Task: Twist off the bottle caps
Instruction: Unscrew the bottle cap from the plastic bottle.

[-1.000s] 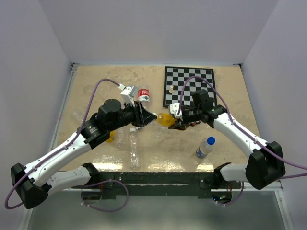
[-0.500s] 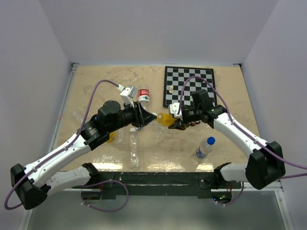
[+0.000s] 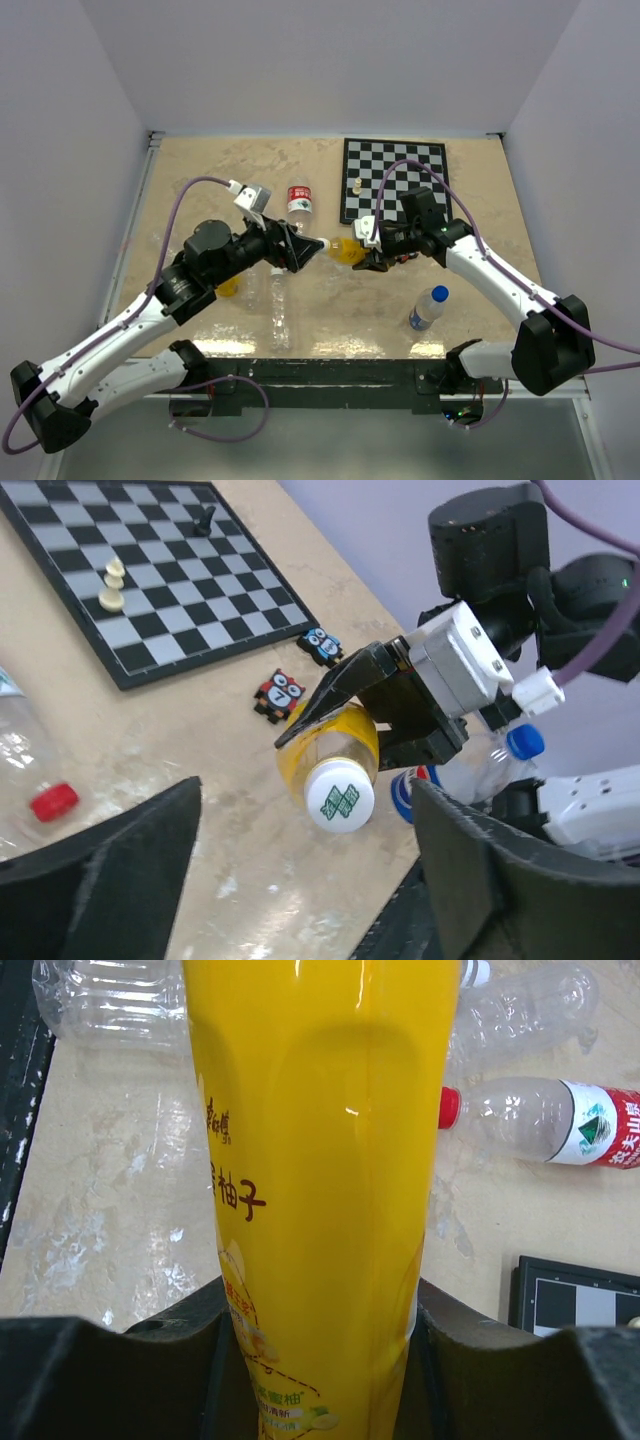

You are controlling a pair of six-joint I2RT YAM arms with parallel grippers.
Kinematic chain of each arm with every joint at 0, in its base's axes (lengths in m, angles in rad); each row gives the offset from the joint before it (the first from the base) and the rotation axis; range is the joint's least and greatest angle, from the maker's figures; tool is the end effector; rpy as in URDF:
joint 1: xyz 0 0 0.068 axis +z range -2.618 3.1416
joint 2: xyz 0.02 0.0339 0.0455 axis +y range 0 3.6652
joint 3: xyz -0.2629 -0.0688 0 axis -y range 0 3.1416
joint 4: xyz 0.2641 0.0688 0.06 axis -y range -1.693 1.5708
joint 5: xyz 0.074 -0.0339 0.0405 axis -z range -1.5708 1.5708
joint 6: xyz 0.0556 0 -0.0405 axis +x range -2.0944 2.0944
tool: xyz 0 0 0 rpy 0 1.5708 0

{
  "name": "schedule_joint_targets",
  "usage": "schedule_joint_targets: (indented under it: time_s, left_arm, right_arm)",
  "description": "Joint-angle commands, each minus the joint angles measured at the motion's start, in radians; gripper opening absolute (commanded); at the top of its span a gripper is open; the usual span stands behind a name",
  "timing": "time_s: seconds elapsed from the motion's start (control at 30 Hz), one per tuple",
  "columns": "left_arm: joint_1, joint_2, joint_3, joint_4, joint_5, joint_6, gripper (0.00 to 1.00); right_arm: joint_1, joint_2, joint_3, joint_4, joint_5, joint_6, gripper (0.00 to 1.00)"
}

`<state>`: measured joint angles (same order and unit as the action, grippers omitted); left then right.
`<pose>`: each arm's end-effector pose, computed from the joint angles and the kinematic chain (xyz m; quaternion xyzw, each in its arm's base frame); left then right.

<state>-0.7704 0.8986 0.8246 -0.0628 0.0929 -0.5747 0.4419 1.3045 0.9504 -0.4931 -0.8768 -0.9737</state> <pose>0.1774 -0.1794 0.3419 0.1039 0.7464 -0.4363 0.4917 0.2456 0.1635 0.2497 -0.6647 0.5457 0.2988 0.4135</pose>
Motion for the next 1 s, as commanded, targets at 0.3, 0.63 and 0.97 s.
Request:
schedule_joint_targets:
  time_s: [0.3,0.63,0.97]
  left_arm:
    - [0.002,-0.151,0.007,-0.123,-0.015,0.711,1.0]
    - [0.002,-0.162,-0.096,0.012,0.183,0.996,1.0]
    - [0.002,-0.02,-0.085,0.143,0.243,1.064,0.99]
  right_arm:
    - [-0.002,-0.004,0.021,-0.01,-0.016,-0.028,0.0]
    - [-0.002,-0.002,0.021,-0.012,-0.016,-0.033,0.0]
    - [-0.002,0.006,0.03,-0.033,-0.025,-0.051,0.0]
